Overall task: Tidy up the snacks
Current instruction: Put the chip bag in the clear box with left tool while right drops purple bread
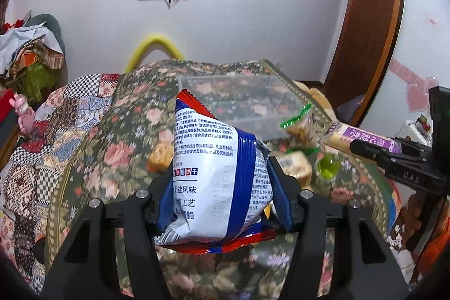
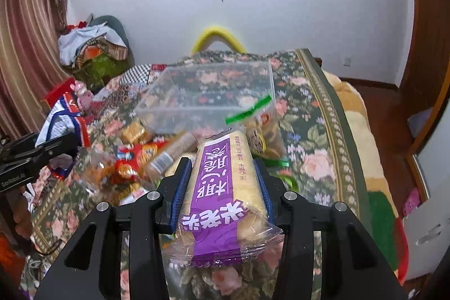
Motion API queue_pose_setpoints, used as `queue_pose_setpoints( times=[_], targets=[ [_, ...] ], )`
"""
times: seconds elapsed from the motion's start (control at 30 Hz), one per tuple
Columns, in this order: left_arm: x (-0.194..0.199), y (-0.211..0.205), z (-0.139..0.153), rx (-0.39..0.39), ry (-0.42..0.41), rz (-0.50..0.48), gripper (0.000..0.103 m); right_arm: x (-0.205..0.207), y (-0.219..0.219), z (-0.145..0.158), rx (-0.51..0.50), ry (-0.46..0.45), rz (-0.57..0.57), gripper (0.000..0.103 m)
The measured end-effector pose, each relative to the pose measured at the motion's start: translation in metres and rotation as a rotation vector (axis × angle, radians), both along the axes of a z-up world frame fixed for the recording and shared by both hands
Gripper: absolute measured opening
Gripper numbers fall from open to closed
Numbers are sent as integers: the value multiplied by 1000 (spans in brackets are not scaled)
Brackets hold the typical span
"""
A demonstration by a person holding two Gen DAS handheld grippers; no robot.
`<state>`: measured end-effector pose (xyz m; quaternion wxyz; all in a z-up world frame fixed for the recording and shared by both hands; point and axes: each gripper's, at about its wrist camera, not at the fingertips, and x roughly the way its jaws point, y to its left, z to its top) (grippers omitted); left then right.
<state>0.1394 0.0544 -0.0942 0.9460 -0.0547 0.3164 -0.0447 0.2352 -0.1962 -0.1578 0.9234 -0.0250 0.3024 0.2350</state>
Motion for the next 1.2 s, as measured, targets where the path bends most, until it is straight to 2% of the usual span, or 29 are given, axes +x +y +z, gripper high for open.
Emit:
queue_pose_setpoints(
  times=[0.2, 0.43, 0.97, 1.2],
  targets=[
    [29, 0, 13, -14, -25, 9, 59, 16, 8, 14, 16, -48, 0, 40],
    [71, 1, 13, -17, -14, 23, 59, 44, 20, 21, 13, -78, -1, 40],
    [169, 0, -13, 2, 67, 40, 59, 117, 57, 12, -57, -41, -5, 40],
    [206, 6, -34, -34, 128, 60, 59, 147, 72, 4, -90, 1, -2, 40]
  ],
)
